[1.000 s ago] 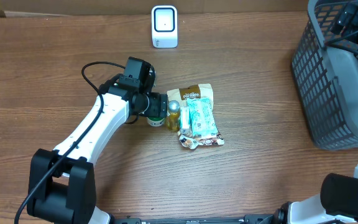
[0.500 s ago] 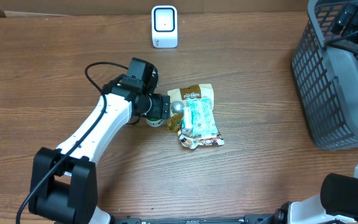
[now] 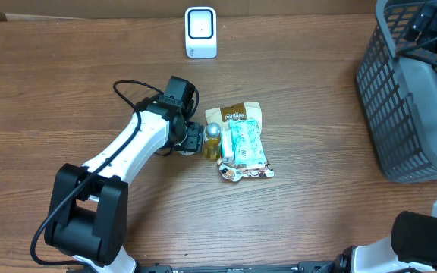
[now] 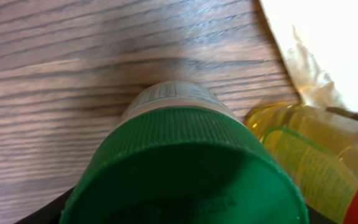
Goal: Scan the item barcode
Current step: 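Lower the left gripper over the jar's green lid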
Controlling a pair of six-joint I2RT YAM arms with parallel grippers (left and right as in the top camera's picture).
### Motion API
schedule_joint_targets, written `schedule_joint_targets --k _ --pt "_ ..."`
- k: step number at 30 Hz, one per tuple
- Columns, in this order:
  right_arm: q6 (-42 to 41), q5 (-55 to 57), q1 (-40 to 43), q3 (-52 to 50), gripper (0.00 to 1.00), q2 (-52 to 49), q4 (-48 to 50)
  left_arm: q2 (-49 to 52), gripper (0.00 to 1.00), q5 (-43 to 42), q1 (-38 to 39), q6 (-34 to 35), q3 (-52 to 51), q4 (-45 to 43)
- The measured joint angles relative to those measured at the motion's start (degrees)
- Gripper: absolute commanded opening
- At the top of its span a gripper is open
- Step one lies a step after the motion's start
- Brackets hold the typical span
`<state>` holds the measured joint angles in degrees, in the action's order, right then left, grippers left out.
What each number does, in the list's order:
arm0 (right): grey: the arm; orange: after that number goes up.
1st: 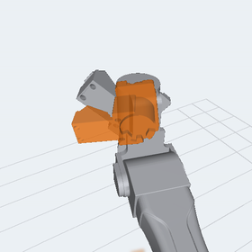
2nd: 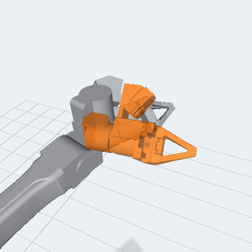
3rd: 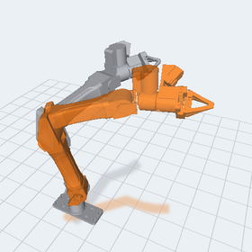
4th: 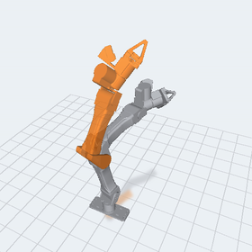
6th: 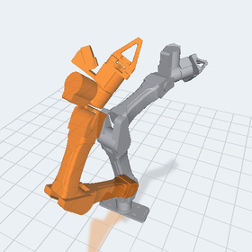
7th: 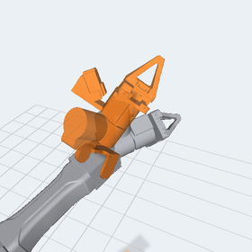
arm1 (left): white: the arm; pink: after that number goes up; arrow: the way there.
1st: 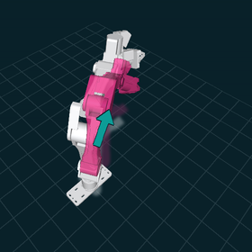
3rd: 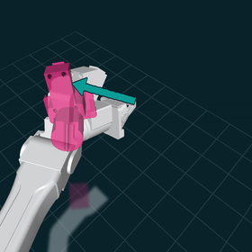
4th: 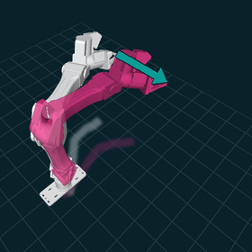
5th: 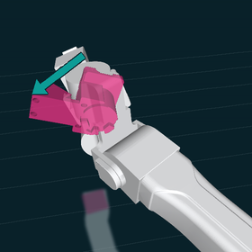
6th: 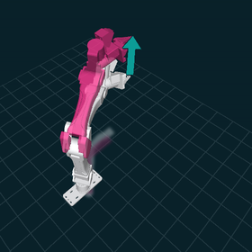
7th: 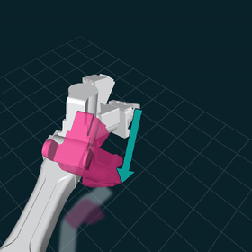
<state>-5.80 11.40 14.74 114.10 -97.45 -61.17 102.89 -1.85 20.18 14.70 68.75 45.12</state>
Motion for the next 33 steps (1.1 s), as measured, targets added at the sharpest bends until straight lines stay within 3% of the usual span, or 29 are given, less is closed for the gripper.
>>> schedule_joint_targets --k 9,14,18,21,25,33 --pt "0.0 0.0 0.0 0.0 1.0 0.0 0.0 -1.4 0.73 6.2 0.0 0.0 0.0 9.4" --pt "0.0 0.0 0.0 0.0 1.0 0.0 0.0 -1.8 0.83 7.9 0.0 0.3 0.0 13.6" --pt "0.0 0.0 0.0 0.0 1.0 0.0 0.0 -2.1 0.99 8.3 0.0 0.5 0.0 12.9" --pt "0.0 0.0 0.0 0.0 1.0 0.0 0.0 -2.2 0.99 8.4 -0.1 0.6 0.0 12.7" --pt "0.0 0.0 0.0 0.0 1.0 0.0 0.0 -2.2 0.87 8.3 -0.8 0.0 0.1 12.5" --pt "0.0 0.0 0.0 0.0 1.0 0.0 0.0 -2.2 0.87 8.1 -1.5 -3.8 0.3 10.9"
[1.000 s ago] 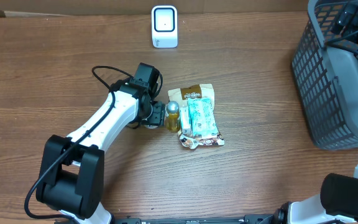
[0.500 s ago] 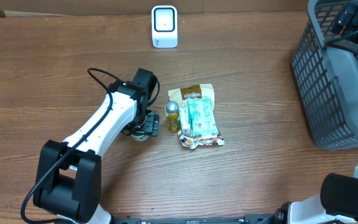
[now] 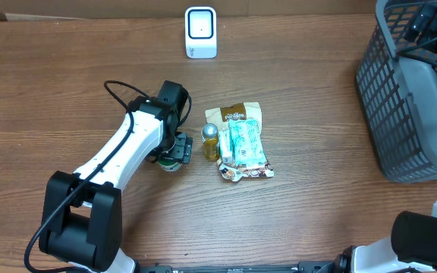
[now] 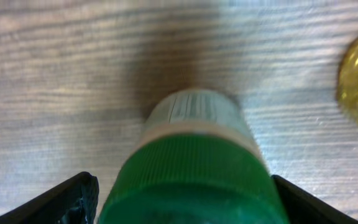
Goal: Scan the item barcode
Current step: 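Lower the left gripper over the jar's green lid, then close the left gripper on the jar lid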
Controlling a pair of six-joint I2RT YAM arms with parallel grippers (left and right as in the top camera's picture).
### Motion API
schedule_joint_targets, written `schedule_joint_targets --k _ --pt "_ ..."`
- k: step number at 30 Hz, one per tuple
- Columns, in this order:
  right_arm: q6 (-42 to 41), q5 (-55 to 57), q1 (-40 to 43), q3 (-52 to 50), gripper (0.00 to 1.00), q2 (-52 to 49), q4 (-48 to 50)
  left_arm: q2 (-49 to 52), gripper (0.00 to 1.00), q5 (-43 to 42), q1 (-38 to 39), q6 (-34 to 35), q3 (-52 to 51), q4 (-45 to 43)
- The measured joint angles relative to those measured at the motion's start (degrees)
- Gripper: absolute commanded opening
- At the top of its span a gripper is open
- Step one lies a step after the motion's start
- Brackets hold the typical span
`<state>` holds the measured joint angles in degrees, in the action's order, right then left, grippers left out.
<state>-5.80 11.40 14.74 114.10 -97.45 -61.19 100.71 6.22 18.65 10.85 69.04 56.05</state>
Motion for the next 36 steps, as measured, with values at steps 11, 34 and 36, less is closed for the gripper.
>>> schedule_joint_targets --k 11,34,36 --pt "0.0 0.0 0.0 0.0 1.0 0.0 0.0 -0.1 0.7 -6.1 -0.1 -7.1 0.2 0.9" --pt "0.0 0.0 0.0 0.0 1.0 0.0 0.0 -0.1 0.96 -3.0 -0.2 15.9 0.3 2.9" --pt "0.0 0.0 0.0 0.0 1.0 0.0 0.0 -0.1 0.96 -4.6 -0.2 13.0 0.3 3.1"
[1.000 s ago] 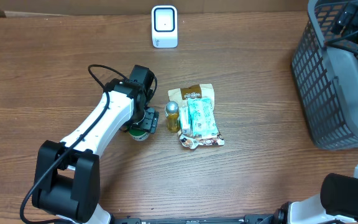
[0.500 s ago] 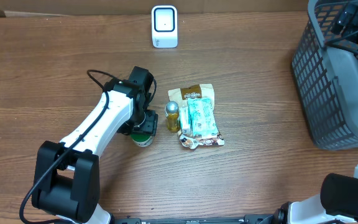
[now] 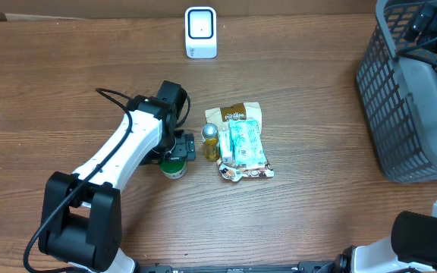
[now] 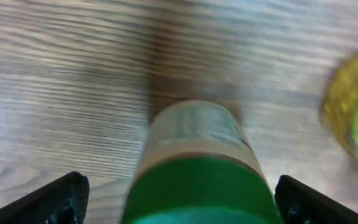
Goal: Scan the item barcode
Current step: 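Close the left gripper on the jar lid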
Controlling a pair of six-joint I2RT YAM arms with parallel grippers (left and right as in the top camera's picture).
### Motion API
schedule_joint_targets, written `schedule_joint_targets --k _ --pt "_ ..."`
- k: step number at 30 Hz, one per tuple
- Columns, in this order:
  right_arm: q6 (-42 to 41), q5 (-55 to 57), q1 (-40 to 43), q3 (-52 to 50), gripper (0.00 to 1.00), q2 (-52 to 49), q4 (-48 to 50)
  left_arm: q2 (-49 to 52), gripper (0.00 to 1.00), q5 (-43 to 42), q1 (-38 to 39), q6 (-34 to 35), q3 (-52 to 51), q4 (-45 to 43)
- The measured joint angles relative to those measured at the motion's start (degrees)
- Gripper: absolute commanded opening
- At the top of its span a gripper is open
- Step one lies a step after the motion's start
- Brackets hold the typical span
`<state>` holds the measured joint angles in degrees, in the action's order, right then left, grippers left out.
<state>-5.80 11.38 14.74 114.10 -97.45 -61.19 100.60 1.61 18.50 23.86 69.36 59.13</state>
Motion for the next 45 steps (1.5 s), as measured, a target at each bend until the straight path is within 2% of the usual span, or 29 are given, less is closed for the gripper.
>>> schedule_joint_targets --k 8,16,20,24,26,28,33,36,45 --pt "0.0 0.0 0.0 0.0 1.0 0.0 0.0 0.0 0.78 -3.3 0.0 -7.9 0.0 0.2" --pt "0.0 0.0 0.0 0.0 1.0 0.0 0.0 0.0 0.7 -2.7 0.0 -9.4 0.0 0.7" --pt "0.0 0.0 0.0 0.0 1.0 0.0 0.0 0.0 0.7 -2.7 0.0 -7.4 0.0 0.0" --pt "0.0 0.0 0.0 0.0 1.0 0.0 0.0 -0.1 0.75 -1.6 0.0 -4.2 0.0 -2.1" --pt "0.0 0.0 0.0 0.0 1.0 0.0 0.0 -0.1 0.83 -0.9 0.0 -3.2 0.0 -2.5" --pt "0.0 0.0 0.0 0.0 1.0 0.0 0.0 -0.1 1.0 -0.4 0.0 -2.6 0.0 -2.7" --pt "0.0 0.0 0.0 0.0 1.0 0.0 0.0 -0.1 1.0 -0.5 0.0 -2.9 0.0 -1.8" --pt "0.0 0.0 0.0 0.0 1.0 0.0 0.0 -0.1 0.9 -0.7 0.0 -3.1 0.0 -0.8" --pt "0.0 0.0 0.0 0.0 1.0 0.0 0.0 -0.1 0.88 -0.9 0.0 -3.5 0.0 -0.5"
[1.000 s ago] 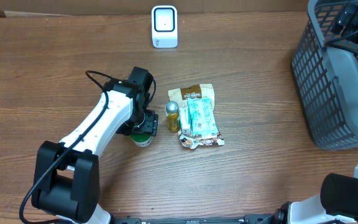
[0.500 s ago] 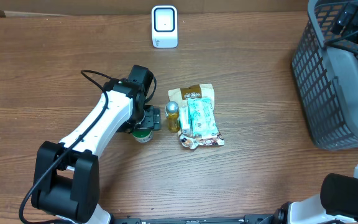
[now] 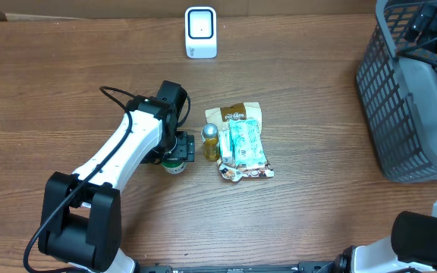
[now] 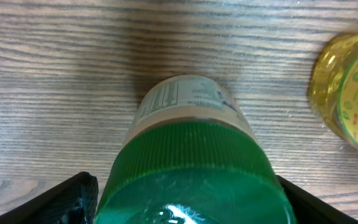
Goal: Scan the item barcode
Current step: 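Close the left gripper on the jar lid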
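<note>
A green-capped bottle [image 4: 188,165] with a pale label fills the left wrist view, cap toward the camera. My left gripper [image 3: 174,154] is shut on it, a black finger [image 4: 67,199] showing on each side of the cap. From overhead the bottle [image 3: 174,164] sits under the left wrist, left of the item pile. The white barcode scanner [image 3: 201,32] stands at the table's far edge. Dark parts of my right arm [image 3: 429,21] hang over the basket; its fingers cannot be made out.
A small yellow bottle [image 3: 212,141] stands beside a pile of snack packets [image 3: 241,140] just right of the held bottle. A grey mesh basket [image 3: 400,98] takes up the right side. The left arm's cable [image 3: 116,95] loops to the upper left.
The left gripper with the green-capped bottle has shifted slightly toward the far side of the table. The wrist view, blurred before, is now sharp. Nothing else has moved.
The left gripper was at the green-capped bottle, close against the yellow bottle and the packets. Then the bottle was held further left, apart from the pile. It then sat a little nearer the table's front edge, and now slightly back again.
</note>
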Controlling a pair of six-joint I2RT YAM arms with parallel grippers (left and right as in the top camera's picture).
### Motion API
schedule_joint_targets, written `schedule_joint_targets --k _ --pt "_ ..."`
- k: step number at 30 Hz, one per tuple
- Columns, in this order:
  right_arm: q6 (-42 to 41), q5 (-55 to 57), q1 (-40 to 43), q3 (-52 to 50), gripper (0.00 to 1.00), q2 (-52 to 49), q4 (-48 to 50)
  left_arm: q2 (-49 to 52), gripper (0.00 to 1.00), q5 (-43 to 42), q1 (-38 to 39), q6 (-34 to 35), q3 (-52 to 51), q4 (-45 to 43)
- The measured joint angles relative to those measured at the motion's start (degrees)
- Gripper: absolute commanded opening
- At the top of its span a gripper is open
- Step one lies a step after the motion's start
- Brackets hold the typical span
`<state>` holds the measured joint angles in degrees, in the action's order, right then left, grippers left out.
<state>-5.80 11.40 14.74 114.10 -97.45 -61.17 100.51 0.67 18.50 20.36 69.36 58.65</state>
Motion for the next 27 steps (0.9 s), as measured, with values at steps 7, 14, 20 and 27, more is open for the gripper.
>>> schedule_joint_targets --k 7,14,20,27 --pt "0.0 0.0 0.0 0.0 1.0 0.0 0.0 0.0 0.88 0.0 0.0 0.0 -1.3 -2.1" --pt "0.0 0.0 0.0 0.0 1.0 0.0 0.0 0.0 0.87 0.0 0.0 0.0 -5.6 -7.1" --pt "0.0 0.0 0.0 0.0 1.0 0.0 0.0 0.0 0.87 0.0 0.0 -0.6 -7.1 -9.8" --pt "0.0 0.0 0.0 0.0 1.0 0.0 0.0 0.0 0.88 0.0 0.0 -1.3 -7.2 -11.2"
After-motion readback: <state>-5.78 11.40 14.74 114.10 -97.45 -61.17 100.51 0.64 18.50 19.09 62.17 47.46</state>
